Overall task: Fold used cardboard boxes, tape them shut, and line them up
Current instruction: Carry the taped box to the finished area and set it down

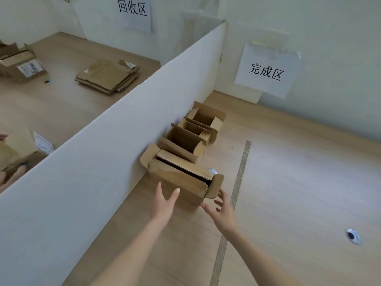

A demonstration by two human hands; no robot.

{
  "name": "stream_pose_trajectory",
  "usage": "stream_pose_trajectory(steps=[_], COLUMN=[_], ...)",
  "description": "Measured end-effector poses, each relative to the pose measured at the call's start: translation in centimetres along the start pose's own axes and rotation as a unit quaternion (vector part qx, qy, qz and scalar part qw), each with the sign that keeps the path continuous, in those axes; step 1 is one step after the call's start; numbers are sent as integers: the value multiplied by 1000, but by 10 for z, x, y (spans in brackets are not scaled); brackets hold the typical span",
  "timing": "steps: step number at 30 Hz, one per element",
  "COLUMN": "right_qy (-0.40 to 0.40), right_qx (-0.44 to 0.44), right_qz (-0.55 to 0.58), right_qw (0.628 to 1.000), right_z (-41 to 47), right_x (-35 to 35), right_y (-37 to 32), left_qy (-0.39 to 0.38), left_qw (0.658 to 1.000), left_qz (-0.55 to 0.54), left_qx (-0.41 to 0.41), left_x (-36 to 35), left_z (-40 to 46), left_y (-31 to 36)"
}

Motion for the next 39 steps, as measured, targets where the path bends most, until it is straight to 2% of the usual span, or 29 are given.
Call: stream_pose_trajectory(steps=[5,11,14,19,28,35,39], right_qy=[29,53,48,36,27,35,51], right_qx=[37,117,134,134,137,138,154], right_qz=[-67,-174,-226,-230,-235,-256,-273], right_qw=[997,976,964,963,962,956,948], right_z=[-5,-2,3,8,6,-17,-51], right_x=[26,27,21,14,8,46,103], right_y=[-13,-59,-68,-73,-85,-102,-118], left_qy=[54,13,-17,-23,-46,-52,-55], left_qw=[985,927,911,891,883,880,871], left_qz=[115,295,344,394,419,412,406], left_qx=[-117,-231,-225,-224,-207,-229,-271], left_x=[9,-5,-12,-14,-9,-5,-25], left_z=[-17,-7,1,4,2,-25,-62], left_y=[34,55,48,47,60,119,182])
Point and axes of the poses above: each hand's wrist, its own z-axis towards the middle knuckle, its own x-axis out of the back of the hand, y = z × x, the point moved 9 cm from there along z, towards the middle knuckle, and after that the axes turned 9 degrees about -x, right-handed, at the moved point
